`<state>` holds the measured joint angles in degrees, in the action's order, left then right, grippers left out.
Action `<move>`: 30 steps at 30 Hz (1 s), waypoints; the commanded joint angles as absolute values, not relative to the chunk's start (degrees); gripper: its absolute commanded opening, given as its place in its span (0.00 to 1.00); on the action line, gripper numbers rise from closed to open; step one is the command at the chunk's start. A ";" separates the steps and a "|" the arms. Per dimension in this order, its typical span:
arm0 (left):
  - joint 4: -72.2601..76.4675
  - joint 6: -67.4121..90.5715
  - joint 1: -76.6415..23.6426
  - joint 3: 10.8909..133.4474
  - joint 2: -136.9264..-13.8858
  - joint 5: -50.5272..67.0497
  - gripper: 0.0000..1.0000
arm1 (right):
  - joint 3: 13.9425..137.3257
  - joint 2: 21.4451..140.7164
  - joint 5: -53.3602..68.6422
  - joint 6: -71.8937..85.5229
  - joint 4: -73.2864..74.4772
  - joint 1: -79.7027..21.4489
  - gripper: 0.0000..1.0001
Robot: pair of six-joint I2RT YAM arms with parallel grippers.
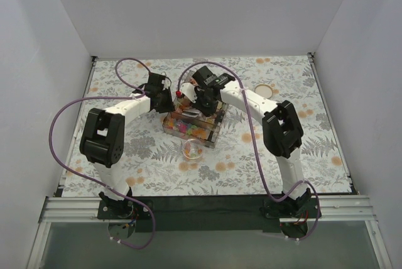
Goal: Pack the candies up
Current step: Scoop the fake candies from the storage box.
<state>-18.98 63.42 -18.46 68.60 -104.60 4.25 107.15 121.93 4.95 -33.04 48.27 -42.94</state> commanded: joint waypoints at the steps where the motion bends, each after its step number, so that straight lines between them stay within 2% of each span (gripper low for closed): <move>1: -16.88 67.41 -20.13 67.50 -104.85 12.31 0.00 | 96.17 120.86 25.22 -24.54 26.86 -44.83 0.01; 8: -17.05 67.15 -20.13 67.41 -104.59 10.28 0.00 | 83.33 114.61 29.09 -12.67 13.55 -38.42 0.01; 23: -17.05 67.24 -20.13 66.53 -104.15 9.41 0.00 | 79.90 112.77 36.30 -1.85 2.82 -35.42 0.01; 28: -17.23 67.33 -19.69 66.71 -103.80 8.35 0.00 | 80.94 110.31 35.60 -2.28 4.99 -34.89 0.01; 30: -17.31 67.15 -19.69 66.97 -103.71 7.82 0.00 | 83.66 109.86 33.07 -5.00 14.34 -34.89 0.01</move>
